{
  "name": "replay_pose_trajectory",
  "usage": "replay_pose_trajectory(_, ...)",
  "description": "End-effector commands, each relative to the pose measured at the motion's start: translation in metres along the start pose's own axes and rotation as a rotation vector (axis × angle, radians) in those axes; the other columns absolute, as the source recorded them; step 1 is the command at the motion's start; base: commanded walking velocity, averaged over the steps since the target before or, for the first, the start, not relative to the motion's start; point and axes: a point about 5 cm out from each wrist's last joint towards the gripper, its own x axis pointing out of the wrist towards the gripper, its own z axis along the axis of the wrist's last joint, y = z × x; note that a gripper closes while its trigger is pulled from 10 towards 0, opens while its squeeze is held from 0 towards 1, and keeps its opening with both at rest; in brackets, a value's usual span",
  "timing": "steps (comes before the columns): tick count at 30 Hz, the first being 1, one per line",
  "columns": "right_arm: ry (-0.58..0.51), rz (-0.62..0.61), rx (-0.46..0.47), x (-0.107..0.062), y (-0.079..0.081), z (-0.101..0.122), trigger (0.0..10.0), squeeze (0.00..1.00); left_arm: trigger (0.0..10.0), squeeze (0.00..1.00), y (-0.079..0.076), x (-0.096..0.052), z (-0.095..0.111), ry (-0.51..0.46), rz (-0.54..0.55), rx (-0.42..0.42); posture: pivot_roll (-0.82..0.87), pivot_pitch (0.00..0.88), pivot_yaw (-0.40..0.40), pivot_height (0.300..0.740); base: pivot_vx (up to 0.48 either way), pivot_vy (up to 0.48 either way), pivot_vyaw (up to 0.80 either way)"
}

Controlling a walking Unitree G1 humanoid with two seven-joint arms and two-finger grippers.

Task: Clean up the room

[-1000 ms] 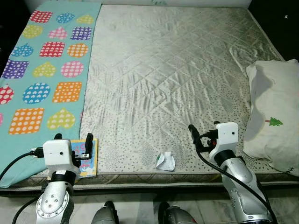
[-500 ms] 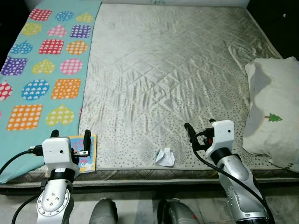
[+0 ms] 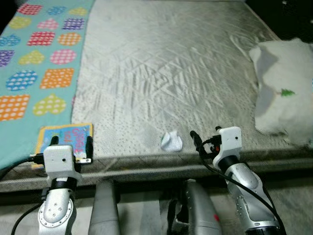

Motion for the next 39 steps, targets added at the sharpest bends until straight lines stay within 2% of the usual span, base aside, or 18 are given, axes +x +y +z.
replay_pose_trajectory(1,0.017,-0.016,-0.040,0.001,0.002,-0.003,10.0,0.00,10.0,0.00,0.008,-0.007,-0.016,0.096,0.027,-0.004,0.12,0.262,-0.049,0.555,0.000,0.000,0.00)
replay_pose_trajectory(3,0.015,-0.020,-0.059,0.003,0.002,-0.002,10.0,0.00,10.0,0.00,0.008,-0.007,-0.017,0.104,0.026,-0.006,0.12,0.274,-0.047,0.555,0.000,0.000,0.00)
replay_pose_trajectory(6,-0.007,0.035,-0.031,0.005,0.008,0.001,10.0,0.00,10.0,0.00,0.008,-0.011,-0.020,0.111,0.031,0.004,0.12,0.274,-0.047,0.555,0.000,0.000,0.00)
replay_pose_trajectory(9,-0.015,0.038,-0.085,0.006,0.007,0.004,10.0,0.00,10.0,0.00,0.004,-0.013,-0.021,0.125,0.030,-0.011,0.12,0.275,-0.048,0.555,0.000,0.000,0.00)
replay_pose_trajectory(11,-0.014,0.080,-0.006,0.005,0.010,0.004,10.0,0.00,10.0,0.00,0.001,-0.014,-0.022,0.133,0.013,-0.019,0.12,0.276,-0.049,0.555,0.000,0.000,0.00)
replay_pose_trajectory(20,-0.014,0.102,0.062,0.002,0.016,0.002,10.0,0.00,10.0,0.00,-0.002,-0.013,-0.023,0.144,-0.019,-0.043,0.12,0.278,-0.048,0.551,0.000,0.000,0.00)
replay_pose_trajectory(25,-0.026,0.106,0.061,0.002,0.015,0.003,10.0,0.00,10.0,0.00,-0.003,-0.013,-0.023,0.145,-0.022,-0.045,0.12,0.278,-0.046,0.528,0.000,0.000,0.00)
replay_pose_trajectory(31,-0.025,0.108,0.056,0.002,0.015,0.003,10.0,0.00,10.0,0.00,-0.005,-0.012,-0.021,0.132,-0.034,-0.057,0.12,0.274,-0.047,0.528,0.000,0.000,0.00)
replay_pose_trajectory(35,-0.023,0.135,0.007,0.002,0.018,0.003,10.0,0.00,10.0,0.00,-0.006,-0.012,-0.020,0.131,-0.042,-0.058,0.12,0.272,-0.049,0.528,0.000,0.000,0.00)
replay_pose_trajectory(39,-0.031,0.138,0.015,0.002,0.021,0.004,10.0,0.00,10.0,0.00,-0.008,-0.013,-0.020,0.127,-0.062,-0.067,0.12,0.269,-0.049,0.528,0.130,0.000,0.80)
